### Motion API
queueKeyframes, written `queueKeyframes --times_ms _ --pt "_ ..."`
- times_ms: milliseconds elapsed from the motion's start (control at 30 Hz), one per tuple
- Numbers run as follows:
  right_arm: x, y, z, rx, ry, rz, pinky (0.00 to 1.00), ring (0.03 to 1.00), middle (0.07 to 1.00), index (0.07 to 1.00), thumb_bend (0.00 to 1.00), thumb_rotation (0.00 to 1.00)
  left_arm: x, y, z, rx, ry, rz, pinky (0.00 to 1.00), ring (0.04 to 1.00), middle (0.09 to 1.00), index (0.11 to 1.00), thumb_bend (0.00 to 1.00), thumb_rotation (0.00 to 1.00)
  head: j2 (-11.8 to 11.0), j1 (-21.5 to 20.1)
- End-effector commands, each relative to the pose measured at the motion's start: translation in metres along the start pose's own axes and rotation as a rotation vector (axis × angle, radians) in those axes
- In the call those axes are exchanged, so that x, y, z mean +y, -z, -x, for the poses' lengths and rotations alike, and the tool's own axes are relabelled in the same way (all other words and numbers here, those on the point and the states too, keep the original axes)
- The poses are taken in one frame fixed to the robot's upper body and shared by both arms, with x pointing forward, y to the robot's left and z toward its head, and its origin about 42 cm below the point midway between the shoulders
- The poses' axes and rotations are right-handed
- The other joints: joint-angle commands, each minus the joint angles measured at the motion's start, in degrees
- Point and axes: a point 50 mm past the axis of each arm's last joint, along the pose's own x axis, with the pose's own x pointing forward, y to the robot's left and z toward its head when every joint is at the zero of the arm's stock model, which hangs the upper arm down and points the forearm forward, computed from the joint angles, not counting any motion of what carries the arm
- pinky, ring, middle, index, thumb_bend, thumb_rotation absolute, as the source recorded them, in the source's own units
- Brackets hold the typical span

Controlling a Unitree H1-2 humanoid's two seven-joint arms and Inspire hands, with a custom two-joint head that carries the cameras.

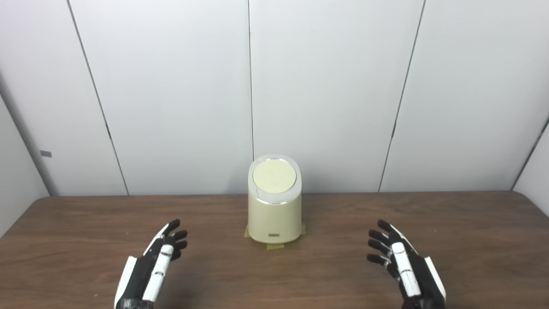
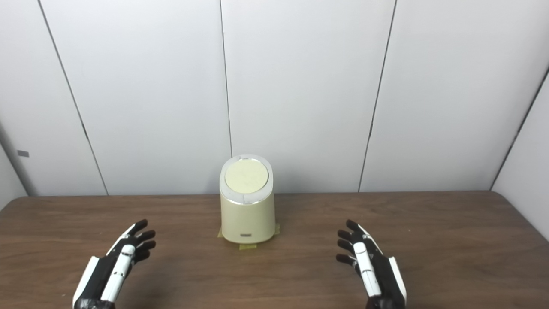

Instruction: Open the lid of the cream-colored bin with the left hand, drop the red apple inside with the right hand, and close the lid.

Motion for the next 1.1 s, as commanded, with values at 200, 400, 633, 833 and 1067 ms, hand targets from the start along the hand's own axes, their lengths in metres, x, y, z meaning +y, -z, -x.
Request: queueKeyframes --times_ms 200,400,633,833,1067 --pt "-0.001 -0.016 -0.005 -0.103 -0.031 0.049 0.8 0.888 0.882 0.894 0.45 0.94 -0.007 -0.012 -0.006 -0.028 0.033 0.037 0.89 0.869 0.881 0.928 0.35 0.95 0.8 -0.1" --pt "-0.004 -0.012 -0.005 -0.096 -0.041 0.023 0.85 0.914 0.92 0.923 0.45 0.93 -0.007 -0.008 -0.007 0.019 0.045 0.156 0.94 0.914 0.922 0.946 0.34 0.85 0.8 -0.6" --pt "-0.003 -0.014 -0.004 -0.095 -0.046 -0.034 0.81 0.916 0.95 0.941 0.51 0.83 -0.006 -0.018 -0.004 0.02 0.044 0.178 0.93 0.918 0.926 0.925 0.34 0.81 1.1 -1.1" --pt "-0.002 -0.018 -0.002 -0.095 -0.042 -0.052 0.76 0.927 0.987 0.955 0.54 0.78 -0.005 -0.021 -0.005 0.032 0.05 0.249 0.88 0.915 0.951 0.931 0.32 0.83 1.3 -1.3" --pt "-0.002 -0.018 -0.004 -0.101 -0.04 -0.057 0.73 0.873 0.982 0.951 0.54 0.76 -0.005 -0.022 -0.005 0.03 0.059 0.24 0.82 0.905 0.973 0.92 0.3 0.89 1.4 -1.6"
